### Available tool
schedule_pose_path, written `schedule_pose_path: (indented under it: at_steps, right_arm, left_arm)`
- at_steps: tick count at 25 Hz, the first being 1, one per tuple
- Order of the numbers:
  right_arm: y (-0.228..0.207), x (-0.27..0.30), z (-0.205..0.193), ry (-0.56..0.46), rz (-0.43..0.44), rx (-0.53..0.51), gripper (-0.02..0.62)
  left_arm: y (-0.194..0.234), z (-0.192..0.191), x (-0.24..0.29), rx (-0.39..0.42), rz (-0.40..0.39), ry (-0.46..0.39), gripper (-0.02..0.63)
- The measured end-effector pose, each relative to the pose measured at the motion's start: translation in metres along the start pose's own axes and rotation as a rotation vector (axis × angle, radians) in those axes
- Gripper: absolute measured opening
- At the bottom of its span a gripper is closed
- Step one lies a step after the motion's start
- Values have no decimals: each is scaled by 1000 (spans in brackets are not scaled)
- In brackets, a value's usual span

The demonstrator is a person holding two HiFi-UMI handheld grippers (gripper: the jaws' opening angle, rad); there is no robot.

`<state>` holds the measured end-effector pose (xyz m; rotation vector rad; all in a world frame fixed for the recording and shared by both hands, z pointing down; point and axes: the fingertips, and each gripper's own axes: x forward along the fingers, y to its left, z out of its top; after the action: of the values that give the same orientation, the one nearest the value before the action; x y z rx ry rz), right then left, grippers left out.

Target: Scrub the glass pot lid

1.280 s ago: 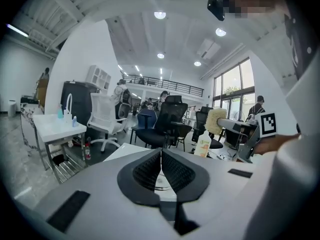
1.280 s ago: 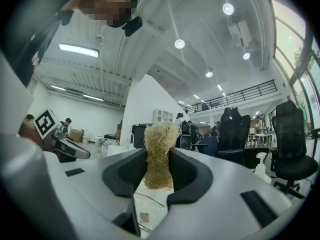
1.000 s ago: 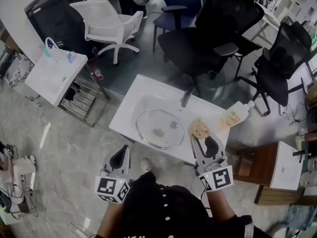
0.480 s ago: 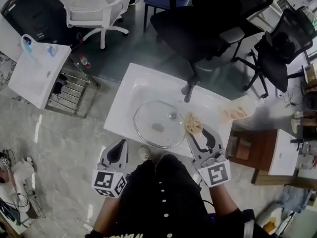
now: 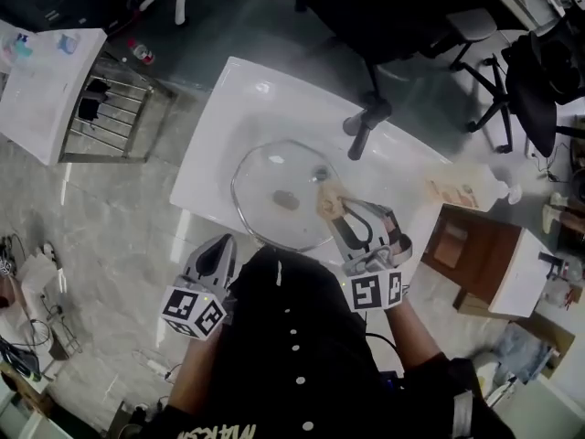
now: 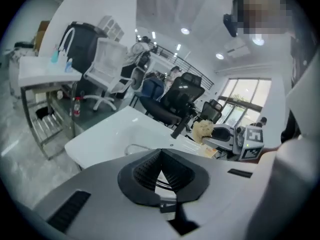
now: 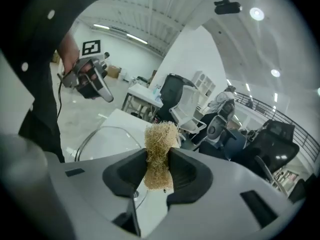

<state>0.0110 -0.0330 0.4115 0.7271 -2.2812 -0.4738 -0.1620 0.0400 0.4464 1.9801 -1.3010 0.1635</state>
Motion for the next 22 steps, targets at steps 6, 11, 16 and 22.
schedule_pose_path:
  at_steps: [6, 11, 16, 22]
  right_arm:
    - [24, 53, -47, 39, 101, -87, 140]
    - [34, 103, -77, 42, 125, -218, 141]
    - [51, 134, -91, 22, 170, -297, 141]
    - [63, 170, -97, 0, 204, -404, 141]
  left_arm:
    - [18, -33, 25, -276, 37, 92, 181]
    - [28, -51, 53, -500, 40, 117, 199]
    - [33, -76, 62, -604, 120, 186, 224]
    - [33, -84, 75, -700, 102, 194, 203]
